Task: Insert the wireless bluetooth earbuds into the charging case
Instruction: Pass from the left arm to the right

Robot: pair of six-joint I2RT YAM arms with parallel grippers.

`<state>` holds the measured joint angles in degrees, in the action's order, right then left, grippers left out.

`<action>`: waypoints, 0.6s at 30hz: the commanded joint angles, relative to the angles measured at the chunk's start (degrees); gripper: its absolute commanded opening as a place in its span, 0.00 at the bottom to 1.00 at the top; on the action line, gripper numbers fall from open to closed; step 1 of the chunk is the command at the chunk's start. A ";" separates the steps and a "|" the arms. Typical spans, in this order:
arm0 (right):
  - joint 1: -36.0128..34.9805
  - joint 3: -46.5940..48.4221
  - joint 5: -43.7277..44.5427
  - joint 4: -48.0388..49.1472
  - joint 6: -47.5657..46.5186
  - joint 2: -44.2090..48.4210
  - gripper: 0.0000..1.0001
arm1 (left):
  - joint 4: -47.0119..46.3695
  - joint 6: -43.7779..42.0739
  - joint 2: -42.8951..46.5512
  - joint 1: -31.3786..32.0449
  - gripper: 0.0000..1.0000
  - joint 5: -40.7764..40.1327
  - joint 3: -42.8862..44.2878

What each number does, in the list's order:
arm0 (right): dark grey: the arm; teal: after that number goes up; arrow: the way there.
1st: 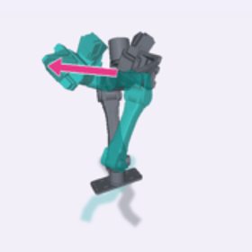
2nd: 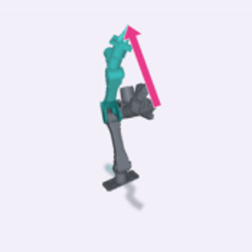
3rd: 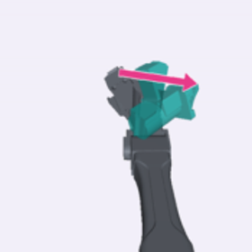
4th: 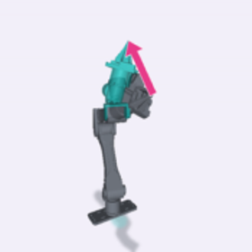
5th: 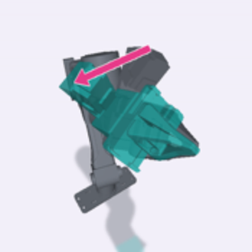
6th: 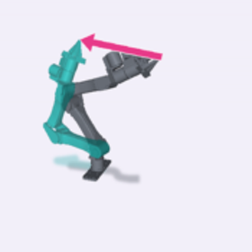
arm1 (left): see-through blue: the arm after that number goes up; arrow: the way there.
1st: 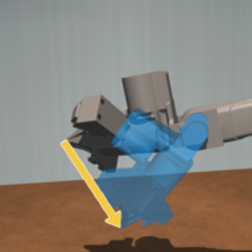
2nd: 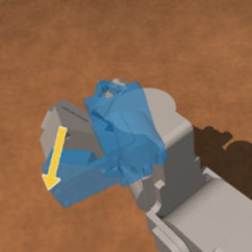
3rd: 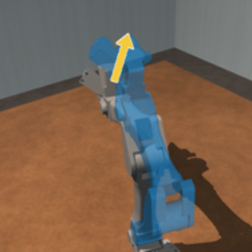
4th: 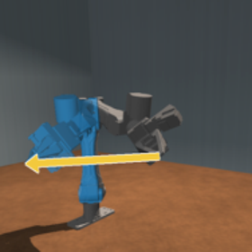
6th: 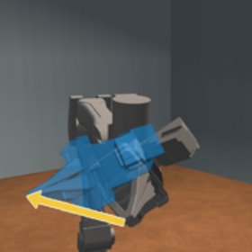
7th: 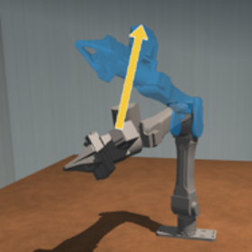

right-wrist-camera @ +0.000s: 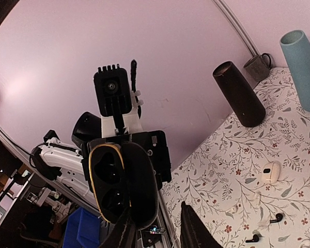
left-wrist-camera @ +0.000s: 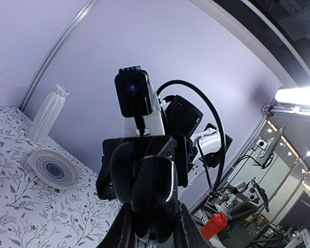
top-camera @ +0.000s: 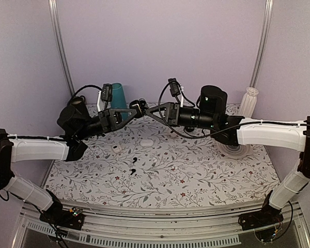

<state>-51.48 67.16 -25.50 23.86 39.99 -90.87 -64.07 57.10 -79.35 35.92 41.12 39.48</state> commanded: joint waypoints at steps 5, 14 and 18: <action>-0.81 3.56 -1.88 2.90 1.30 -1.68 0.22 | -2.50 0.15 -0.22 -0.59 0.00 0.80 0.07; -0.97 3.68 -2.64 3.04 1.76 -1.73 0.04 | -2.18 -0.24 -0.87 -0.59 0.00 0.80 0.14; -0.97 3.59 -2.35 1.99 1.14 -1.11 0.03 | -1.33 -1.11 -1.18 -0.60 0.07 1.35 0.59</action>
<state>-51.96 69.06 -26.74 25.12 41.36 -92.33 -65.25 57.19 -79.64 35.92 41.93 39.48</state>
